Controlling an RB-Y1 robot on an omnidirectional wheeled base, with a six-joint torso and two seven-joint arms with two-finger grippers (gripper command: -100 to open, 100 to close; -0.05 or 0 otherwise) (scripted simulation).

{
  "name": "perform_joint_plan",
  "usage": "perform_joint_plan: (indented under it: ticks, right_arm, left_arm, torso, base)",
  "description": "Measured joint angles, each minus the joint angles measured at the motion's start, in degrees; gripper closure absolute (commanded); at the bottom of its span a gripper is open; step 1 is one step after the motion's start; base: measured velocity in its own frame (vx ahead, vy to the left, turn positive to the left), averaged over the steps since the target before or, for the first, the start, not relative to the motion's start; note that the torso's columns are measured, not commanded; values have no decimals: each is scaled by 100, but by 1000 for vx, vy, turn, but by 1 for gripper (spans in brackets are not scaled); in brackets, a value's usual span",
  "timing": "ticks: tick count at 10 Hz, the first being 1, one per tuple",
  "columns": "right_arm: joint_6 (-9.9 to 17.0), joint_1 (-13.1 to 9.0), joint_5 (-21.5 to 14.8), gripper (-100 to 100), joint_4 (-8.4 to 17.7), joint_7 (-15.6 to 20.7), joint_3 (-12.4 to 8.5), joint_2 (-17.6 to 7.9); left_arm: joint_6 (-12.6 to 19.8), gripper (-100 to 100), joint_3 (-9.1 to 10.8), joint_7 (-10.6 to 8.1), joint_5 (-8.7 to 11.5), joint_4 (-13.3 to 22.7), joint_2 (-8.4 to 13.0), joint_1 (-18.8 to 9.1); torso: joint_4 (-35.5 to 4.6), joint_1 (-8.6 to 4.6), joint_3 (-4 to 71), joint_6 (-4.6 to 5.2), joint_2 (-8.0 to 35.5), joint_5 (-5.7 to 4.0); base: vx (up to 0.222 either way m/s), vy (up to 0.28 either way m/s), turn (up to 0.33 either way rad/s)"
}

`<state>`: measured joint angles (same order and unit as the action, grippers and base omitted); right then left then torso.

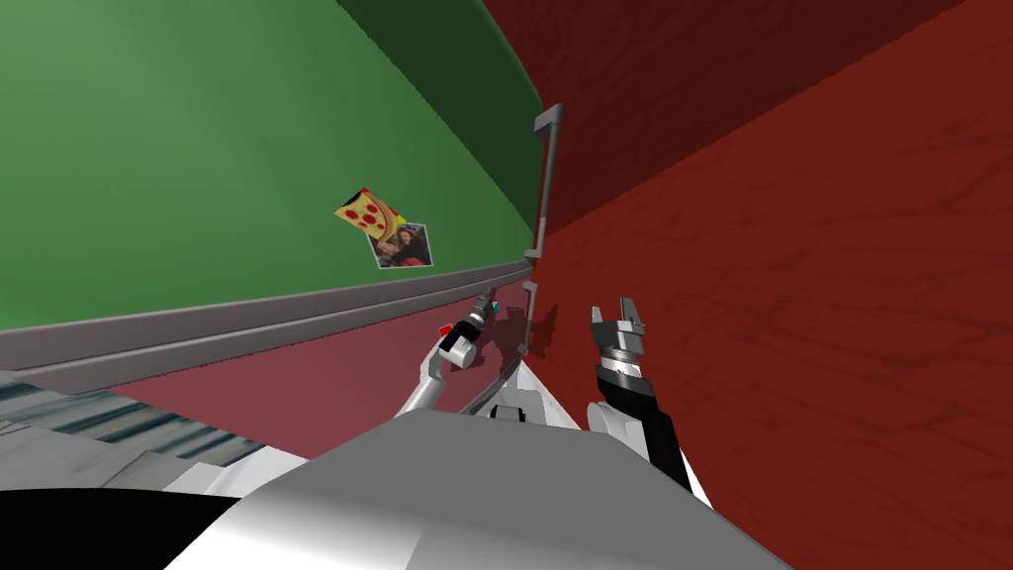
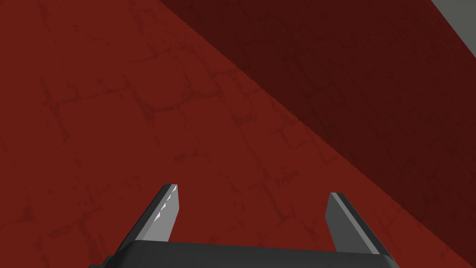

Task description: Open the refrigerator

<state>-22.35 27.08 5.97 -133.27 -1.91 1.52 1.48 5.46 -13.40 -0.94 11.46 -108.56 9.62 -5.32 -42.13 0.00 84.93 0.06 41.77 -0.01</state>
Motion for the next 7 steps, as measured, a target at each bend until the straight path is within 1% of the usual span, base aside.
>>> perform_joint_plan:
  ticks: [1, 2, 3, 4, 5, 6, 7]
  right_arm:
    - [0, 0, 0, 0, 0, 0, 0, 0]
    - [0, 0, 0, 0, 0, 0, 0, 0]
    - [0, 0, 0, 0, 0, 0, 0, 0]
    - [0, 0, 0, 0, 0, 0, 0, 0]
    - [0, 0, 0, 0, 0, 0, 0, 0]
    - [0, 0, 0, 0, 0, 0, 0, 0]
    - [0, 0, 0, 0, 0, 0, 0, 0]
  left_arm:
    - [105, -100, -28, 11, 21, 55, 6, -102]
    - [233, -100, -60, 25, 47, 158, 0, -263]
    - [421, -100, -100, 43, 80, 220, -3, -420]
    - [607, -100, -151, 70, 105, 355, -34, -602]
    - [741, -100, -202, 81, 172, 556, -2, -807]
    - [835, -100, -226, 86, 195, 584, 12, -881]
    - [938, -100, -260, 96, 223, 687, 11, -1032]
  torso:
    - [-1, 4, -1, 1, 3, 1]
    - [-1, 0, -2, 0, 3, 0]
    - [-3, -4, -9, -3, 11, -1]
    - [-6, -6, -16, -3, 23, -1]
    - [-6, 3, -15, -3, 22, 1]
    - [-8, 11, -21, -6, 31, 4]
    - [-11, 8, -24, -4, 34, 3]
  base:
    - [63, -45, -7]
    - [93, -58, -20]
    - [97, -65, -14]
    - [90, -53, -10]
    - [60, -33, -5]
    - [60, -28, -4]
    - [71, -49, -13]
